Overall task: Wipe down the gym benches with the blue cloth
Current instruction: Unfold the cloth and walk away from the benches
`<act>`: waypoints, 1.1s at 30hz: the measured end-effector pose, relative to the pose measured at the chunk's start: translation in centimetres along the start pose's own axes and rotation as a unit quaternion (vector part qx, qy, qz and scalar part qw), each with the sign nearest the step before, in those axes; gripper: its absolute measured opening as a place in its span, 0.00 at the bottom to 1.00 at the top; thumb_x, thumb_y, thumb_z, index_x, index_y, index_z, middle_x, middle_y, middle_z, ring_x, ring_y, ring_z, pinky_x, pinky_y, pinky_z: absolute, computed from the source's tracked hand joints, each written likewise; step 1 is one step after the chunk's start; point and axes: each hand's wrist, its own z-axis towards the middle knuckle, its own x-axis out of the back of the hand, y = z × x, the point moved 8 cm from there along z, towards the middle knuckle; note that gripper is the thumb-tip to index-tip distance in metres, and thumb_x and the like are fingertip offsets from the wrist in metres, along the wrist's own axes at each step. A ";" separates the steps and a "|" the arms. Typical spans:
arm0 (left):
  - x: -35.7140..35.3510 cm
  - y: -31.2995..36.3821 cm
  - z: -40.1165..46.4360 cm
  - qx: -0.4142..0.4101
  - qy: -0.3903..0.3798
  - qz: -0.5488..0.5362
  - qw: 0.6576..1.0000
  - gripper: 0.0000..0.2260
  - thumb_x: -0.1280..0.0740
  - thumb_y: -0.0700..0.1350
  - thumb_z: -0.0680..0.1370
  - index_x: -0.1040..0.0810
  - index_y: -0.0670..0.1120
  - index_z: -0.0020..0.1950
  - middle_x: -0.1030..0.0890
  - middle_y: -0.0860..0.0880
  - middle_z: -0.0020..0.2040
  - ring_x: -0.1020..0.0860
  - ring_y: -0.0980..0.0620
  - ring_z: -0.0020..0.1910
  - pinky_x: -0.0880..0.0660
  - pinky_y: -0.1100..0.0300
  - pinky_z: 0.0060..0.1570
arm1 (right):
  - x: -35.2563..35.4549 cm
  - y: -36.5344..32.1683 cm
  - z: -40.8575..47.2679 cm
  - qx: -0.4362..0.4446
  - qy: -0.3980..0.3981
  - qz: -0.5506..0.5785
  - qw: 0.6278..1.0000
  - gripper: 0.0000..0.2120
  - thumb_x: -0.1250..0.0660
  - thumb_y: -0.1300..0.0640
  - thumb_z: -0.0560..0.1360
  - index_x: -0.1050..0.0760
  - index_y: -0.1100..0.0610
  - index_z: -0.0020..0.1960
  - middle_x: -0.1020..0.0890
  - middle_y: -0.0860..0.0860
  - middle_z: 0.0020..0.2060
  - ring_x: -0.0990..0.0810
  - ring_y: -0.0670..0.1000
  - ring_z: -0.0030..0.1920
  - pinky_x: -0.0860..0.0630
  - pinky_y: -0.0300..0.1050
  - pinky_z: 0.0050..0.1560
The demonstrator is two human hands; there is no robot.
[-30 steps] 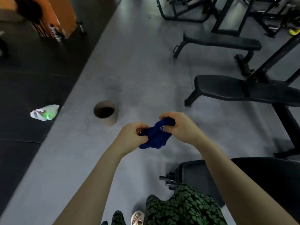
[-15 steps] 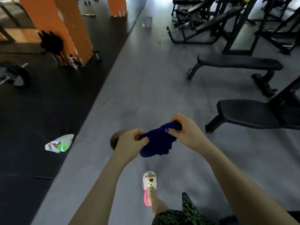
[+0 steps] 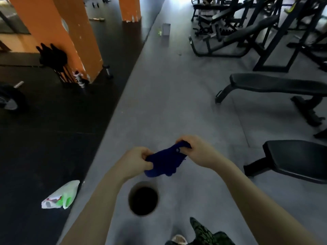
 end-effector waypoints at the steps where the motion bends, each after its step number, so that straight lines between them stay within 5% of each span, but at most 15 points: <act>1: 1.1 0.3 1.9 -0.008 -0.001 0.003 1.000 0.09 0.31 0.39 0.72 0.20 0.48 0.50 0.17 0.48 0.46 0.18 0.50 0.47 0.21 0.49 0.53 | 0.3 0.6 1.3 -0.014 0.019 0.011 1.000 0.06 0.38 0.61 0.80 0.23 0.54 0.51 0.19 0.48 0.46 0.21 0.49 0.46 0.21 0.45 0.47; 5: 3.9 2.2 9.5 -0.063 -0.039 -0.015 0.997 0.07 0.33 0.38 0.74 0.21 0.47 0.50 0.18 0.48 0.45 0.20 0.51 0.46 0.24 0.58 0.45 | 1.0 3.9 4.2 -0.091 0.125 0.106 0.982 0.03 0.34 0.60 0.78 0.22 0.55 0.50 0.16 0.49 0.44 0.18 0.50 0.46 0.20 0.55 0.51; 9: 4.3 3.2 16.7 -0.147 -0.124 -0.007 0.981 0.08 0.37 0.36 0.76 0.23 0.47 0.51 0.19 0.47 0.48 0.20 0.48 0.47 0.26 0.63 0.42 | -1.1 5.8 4.7 -0.183 0.256 0.213 0.925 0.05 0.35 0.62 0.79 0.20 0.56 0.49 0.15 0.50 0.42 0.16 0.48 0.44 0.19 0.49 0.49; 13: 3.0 0.8 20.5 -0.197 -0.238 0.025 0.951 0.10 0.37 0.37 0.78 0.25 0.48 0.57 0.20 0.50 0.51 0.20 0.55 0.48 0.24 0.68 0.38 | -6.6 5.8 3.9 -0.272 0.394 0.287 0.829 0.06 0.34 0.64 0.78 0.20 0.58 0.50 0.15 0.50 0.42 0.17 0.44 0.42 0.22 0.36 0.42; 17: 2.3 -5.3 23.2 -0.203 -0.261 0.028 0.943 0.11 0.31 0.39 0.77 0.24 0.50 0.57 0.20 0.53 0.53 0.21 0.54 0.50 0.23 0.60 0.47 | -16.1 6.1 3.9 -0.347 0.476 0.369 0.719 0.07 0.33 0.67 0.75 0.19 0.57 0.47 0.16 0.47 0.35 0.18 0.45 0.38 0.22 0.38 0.40; 22: 0.2 -17.7 27.1 -0.145 -0.281 0.044 0.947 0.14 0.28 0.41 0.75 0.25 0.54 0.56 0.21 0.58 0.51 0.21 0.58 0.47 0.26 0.66 0.42 | -30.6 8.1 6.7 -0.421 0.482 0.475 0.604 0.07 0.34 0.68 0.76 0.21 0.57 0.47 0.17 0.51 0.36 0.17 0.49 0.38 0.20 0.43 0.40; 24: -1.3 -23.7 29.2 -0.114 -0.285 0.062 0.950 0.15 0.28 0.41 0.75 0.26 0.58 0.55 0.21 0.58 0.51 0.21 0.59 0.48 0.27 0.66 0.42 | -36.7 10.0 8.3 -0.451 0.465 0.499 0.576 0.08 0.34 0.69 0.76 0.22 0.57 0.49 0.17 0.54 0.39 0.17 0.49 0.39 0.20 0.41 0.39; 28: -4.9 -34.8 34.4 -0.067 -0.284 0.105 0.951 0.15 0.29 0.40 0.76 0.27 0.57 0.55 0.20 0.57 0.50 0.21 0.58 0.48 0.27 0.69 0.39 | -48.1 15.4 12.3 -0.494 0.424 0.542 0.532 0.10 0.35 0.69 0.76 0.22 0.58 0.53 0.16 0.60 0.47 0.15 0.57 0.46 0.18 0.55 0.49; 33: -11.4 -45.8 42.9 -0.065 -0.272 0.145 0.949 0.15 0.31 0.41 0.77 0.28 0.52 0.62 0.24 0.62 0.49 0.24 0.62 0.47 0.28 0.68 0.42 | -58.6 25.3 17.6 -0.527 0.423 0.568 0.470 0.11 0.37 0.69 0.78 0.24 0.56 0.55 0.17 0.56 0.46 0.15 0.51 0.42 0.18 0.43 0.40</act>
